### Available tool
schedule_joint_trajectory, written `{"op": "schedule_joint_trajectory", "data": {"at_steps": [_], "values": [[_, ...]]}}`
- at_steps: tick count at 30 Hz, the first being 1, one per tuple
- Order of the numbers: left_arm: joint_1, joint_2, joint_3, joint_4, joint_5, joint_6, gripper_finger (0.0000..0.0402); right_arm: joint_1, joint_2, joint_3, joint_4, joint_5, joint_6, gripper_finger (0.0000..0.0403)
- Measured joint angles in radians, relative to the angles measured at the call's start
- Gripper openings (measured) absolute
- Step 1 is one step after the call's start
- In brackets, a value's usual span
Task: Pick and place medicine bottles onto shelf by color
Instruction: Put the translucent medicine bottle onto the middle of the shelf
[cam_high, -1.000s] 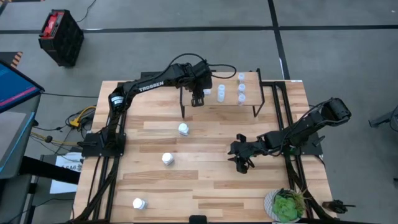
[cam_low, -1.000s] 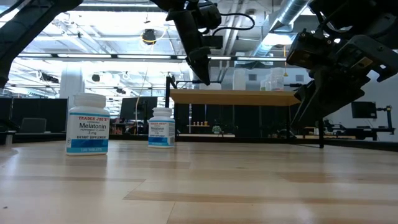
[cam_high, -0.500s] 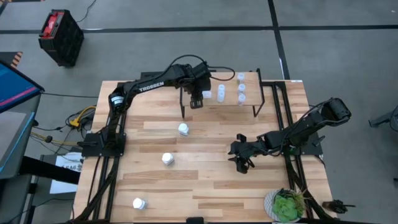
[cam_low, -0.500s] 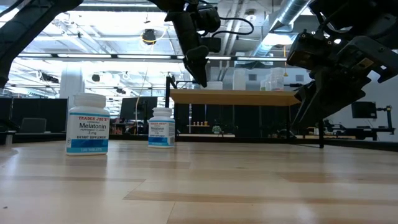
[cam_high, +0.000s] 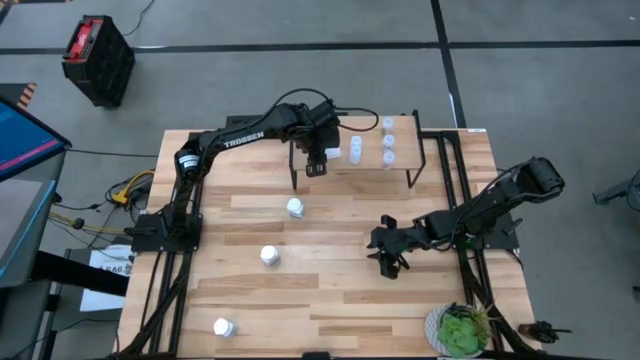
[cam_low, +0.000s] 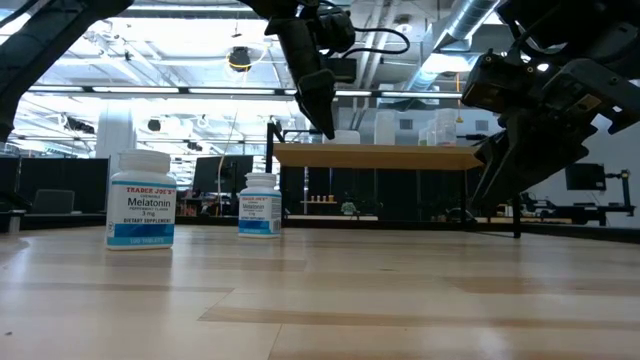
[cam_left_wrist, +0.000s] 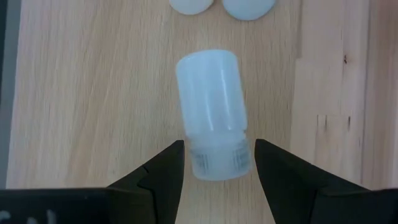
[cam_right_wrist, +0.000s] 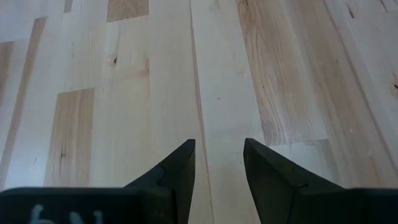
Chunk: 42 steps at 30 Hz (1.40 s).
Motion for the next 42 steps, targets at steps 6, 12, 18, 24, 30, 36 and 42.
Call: {"op": "schedule_joint_trajectory", "data": {"at_steps": [6,12,18,24,30,36,42], "values": [[0.000,0.000,0.000,0.000,0.003,-0.050,0.0183,0.000,0.000,0.000,0.000,0.000,0.000,0.0159],[-0.001,0.000,0.000,-0.007,0.032,-0.016,0.0183,0.000,0.000,0.000,0.000,0.000,0.002,0.0159],[-0.012,0.000,0.000,0.003,0.055,-0.010,0.0183,0.000,0.000,0.000,0.000,0.000,0.002,0.0159],[-0.014,0.000,0.000,0.002,0.049,-0.072,0.0183,0.000,0.000,0.000,0.000,0.000,0.002,0.0159],[-0.017,0.000,0.000,0.021,-0.019,-0.084,0.0183,0.000,0.000,0.000,0.000,0.000,0.002,0.0159],[-0.017,0.000,0.000,0.024,0.006,-0.021,0.0183,0.000,0.000,0.000,0.000,0.000,0.002,0.0159],[-0.015,0.000,0.000,0.024,0.005,-0.051,0.0183,0.000,0.000,0.000,0.000,0.000,0.002,0.0159]]}}
